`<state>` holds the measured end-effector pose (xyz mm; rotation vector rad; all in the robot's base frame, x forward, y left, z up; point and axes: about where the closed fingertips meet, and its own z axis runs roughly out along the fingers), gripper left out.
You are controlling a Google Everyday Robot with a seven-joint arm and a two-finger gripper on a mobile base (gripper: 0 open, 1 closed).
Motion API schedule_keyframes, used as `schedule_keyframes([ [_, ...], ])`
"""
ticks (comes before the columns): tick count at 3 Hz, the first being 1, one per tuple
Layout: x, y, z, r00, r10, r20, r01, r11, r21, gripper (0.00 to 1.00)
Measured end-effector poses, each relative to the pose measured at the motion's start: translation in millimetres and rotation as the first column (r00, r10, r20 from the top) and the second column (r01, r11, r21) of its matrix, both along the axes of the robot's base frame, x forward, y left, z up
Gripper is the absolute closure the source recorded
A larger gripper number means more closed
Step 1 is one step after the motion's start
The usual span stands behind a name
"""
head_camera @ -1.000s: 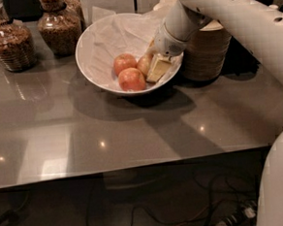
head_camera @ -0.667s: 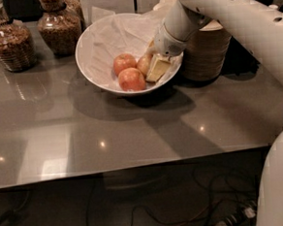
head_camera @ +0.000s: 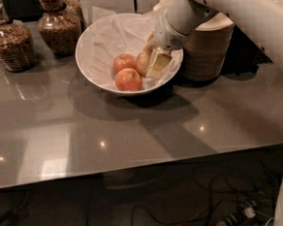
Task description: Pick apple from white bowl
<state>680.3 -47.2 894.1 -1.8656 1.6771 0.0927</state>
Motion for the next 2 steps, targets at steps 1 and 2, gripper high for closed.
schedule_keyframes([
  [1,-8,5,27,0.9984,0.023,0.053,-0.025,0.999,0.04,1.0],
  [2,-32,6,54,0.9961,0.054,0.07,-0.06,0.995,0.084,1.0],
])
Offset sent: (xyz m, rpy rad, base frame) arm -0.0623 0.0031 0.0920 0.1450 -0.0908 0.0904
